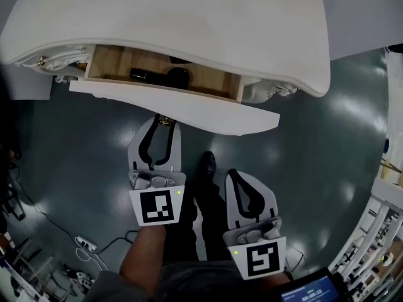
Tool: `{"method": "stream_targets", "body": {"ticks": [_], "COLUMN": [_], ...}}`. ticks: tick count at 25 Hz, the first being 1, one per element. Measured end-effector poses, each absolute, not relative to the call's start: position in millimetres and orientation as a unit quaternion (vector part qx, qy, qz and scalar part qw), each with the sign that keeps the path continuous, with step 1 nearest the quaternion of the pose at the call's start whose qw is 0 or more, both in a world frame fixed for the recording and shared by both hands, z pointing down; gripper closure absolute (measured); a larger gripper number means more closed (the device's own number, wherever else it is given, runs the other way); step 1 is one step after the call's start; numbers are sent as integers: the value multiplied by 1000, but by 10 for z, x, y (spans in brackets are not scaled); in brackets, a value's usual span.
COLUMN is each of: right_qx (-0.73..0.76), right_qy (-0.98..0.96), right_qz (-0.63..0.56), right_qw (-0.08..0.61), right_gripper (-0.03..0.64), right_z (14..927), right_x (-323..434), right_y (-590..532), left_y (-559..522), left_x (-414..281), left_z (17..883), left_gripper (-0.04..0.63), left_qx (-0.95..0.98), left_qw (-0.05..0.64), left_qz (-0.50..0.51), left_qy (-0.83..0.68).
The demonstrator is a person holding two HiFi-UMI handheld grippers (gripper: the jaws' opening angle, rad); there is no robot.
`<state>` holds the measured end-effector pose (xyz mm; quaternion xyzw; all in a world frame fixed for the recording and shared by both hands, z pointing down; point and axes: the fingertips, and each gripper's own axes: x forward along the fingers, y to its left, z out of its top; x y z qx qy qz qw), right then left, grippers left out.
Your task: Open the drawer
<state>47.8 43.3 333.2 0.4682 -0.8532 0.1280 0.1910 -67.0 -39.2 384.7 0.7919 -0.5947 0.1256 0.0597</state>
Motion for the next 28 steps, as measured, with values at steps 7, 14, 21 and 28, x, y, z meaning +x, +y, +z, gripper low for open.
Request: {"method": "stream_targets", "body": {"ticks": [7, 14, 21, 28], "right_qx": [471, 472, 472, 470], "right_qy": [-851, -852, -852, -854], "right_qz": [128, 125, 125, 119], "right_qw": [192, 190, 190, 188], "right_gripper": [603, 603, 603, 603], "right_z": [3345, 3316, 3305, 3262], "right_x": [442, 423, 427, 370], "right_y": [518, 591, 693, 766], "left_y": [-308, -230, -83, 44], "left_x": [-681, -699, -697, -719], "left_z": [3869, 3860, 3866, 3873], "left_gripper": [462, 462, 462, 462], "left_qx": [794, 792, 790, 793], "left_qw": [59, 61, 66, 63], "left_qz": [128, 127, 125, 134], "left_qy": [-592, -594, -597, -592]}}
